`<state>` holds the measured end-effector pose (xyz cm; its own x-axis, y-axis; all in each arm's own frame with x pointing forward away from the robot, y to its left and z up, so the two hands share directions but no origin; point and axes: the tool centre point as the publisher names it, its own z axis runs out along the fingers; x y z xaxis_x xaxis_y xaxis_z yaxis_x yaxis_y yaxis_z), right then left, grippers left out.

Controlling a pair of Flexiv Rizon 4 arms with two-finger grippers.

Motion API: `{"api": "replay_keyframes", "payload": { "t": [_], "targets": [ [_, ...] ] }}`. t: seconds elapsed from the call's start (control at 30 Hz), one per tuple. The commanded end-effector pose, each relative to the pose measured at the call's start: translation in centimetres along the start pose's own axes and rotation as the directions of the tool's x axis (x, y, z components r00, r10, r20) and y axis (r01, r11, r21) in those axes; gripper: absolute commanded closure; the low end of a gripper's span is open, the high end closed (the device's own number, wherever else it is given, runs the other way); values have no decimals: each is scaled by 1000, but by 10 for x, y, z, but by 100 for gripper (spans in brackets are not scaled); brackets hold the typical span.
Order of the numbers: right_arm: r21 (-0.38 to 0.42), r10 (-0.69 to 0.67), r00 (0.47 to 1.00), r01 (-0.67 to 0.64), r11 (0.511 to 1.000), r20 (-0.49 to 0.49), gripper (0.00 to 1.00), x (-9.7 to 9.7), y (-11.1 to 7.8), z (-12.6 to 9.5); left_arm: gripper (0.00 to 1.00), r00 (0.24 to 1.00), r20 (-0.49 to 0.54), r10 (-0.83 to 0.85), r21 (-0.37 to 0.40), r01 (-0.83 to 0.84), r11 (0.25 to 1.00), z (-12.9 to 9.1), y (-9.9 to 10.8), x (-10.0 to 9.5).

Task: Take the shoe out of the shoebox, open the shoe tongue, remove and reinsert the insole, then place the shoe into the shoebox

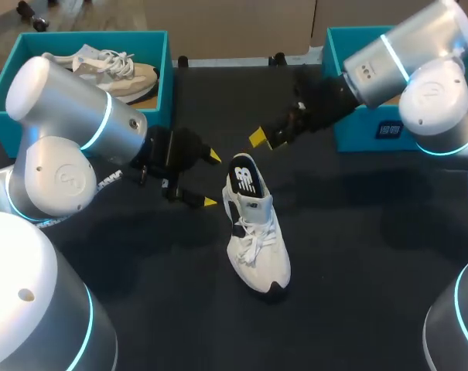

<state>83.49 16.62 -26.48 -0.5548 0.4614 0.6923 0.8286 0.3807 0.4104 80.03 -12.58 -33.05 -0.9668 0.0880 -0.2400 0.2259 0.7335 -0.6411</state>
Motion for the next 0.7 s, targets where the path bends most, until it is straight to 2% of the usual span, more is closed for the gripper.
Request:
{"api": "replay_keyframes", "payload": {
  "t": [0.03, 0.33, 0.7],
  "targets": [
    [-28, 78, 991, -75, 997, 108, 0, 6, -14, -15, 0, 1000, -12, -28, -13, 27, 1000, -26, 9, -8],
    [-72, 181, 938, -167, 983, 297, 0, 5, -25, -25, 0, 998, -14, -54, -30, 54, 998, -66, 27, -28],
    [-68, 254, 863, -250, 966, 437, 0, 9, -32, -26, 0, 999, 6, -42, -50, 42, 998, -102, 31, -40]
  ]
}}
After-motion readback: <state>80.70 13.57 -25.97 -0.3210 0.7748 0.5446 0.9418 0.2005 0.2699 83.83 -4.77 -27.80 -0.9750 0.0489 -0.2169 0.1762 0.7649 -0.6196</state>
